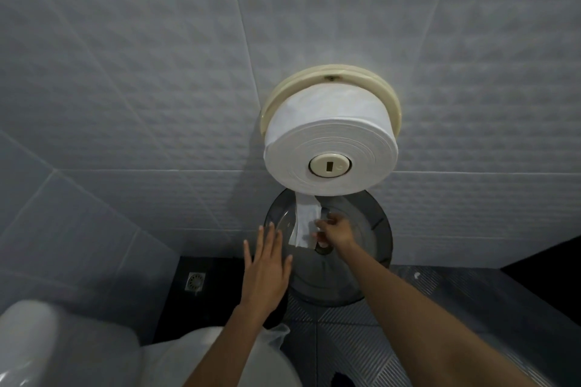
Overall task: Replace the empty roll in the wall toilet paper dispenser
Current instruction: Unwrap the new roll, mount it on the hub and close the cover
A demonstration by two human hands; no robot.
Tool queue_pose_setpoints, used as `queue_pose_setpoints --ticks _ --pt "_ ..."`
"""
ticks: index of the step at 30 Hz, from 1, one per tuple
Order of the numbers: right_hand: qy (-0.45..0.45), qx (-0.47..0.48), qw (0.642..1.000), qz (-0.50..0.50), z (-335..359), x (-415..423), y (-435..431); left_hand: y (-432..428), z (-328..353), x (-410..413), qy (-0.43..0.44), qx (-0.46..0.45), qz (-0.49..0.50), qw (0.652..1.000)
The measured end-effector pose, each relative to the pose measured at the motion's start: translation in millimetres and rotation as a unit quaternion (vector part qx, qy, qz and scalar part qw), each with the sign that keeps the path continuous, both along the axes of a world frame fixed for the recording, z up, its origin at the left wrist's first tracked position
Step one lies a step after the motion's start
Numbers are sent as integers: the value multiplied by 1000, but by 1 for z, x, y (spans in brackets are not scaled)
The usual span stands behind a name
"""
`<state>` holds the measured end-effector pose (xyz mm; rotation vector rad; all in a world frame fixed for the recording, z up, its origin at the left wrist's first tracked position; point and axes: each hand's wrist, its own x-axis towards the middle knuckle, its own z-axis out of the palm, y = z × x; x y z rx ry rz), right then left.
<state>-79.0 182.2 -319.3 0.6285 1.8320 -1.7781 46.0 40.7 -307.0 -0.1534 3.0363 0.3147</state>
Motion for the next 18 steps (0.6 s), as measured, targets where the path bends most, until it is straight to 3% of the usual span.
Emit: queue_pose_setpoints --ticks 2,9,11,14,16,18 --pt "-1 -26 998 -48 -6 -6 -5 1 -3 3 -16 15 12 1000" --pt "-17 -38 999 5 -13 -12 -16 5 -11 9 -17 47 31 998" --pt "38 39 998 -11 -15 -14 -9 6 -10 11 -23 52 31 998" --pt "180 252 950 -29 -6 -11 9 7 -6 10 -33 67 39 996" --pt "265 308 914 -16 0 -4 18 9 -5 11 -37 76 42 996" --pt "307 330 891 58 -1 1 24 10 -3 11 -35 86 46 995"
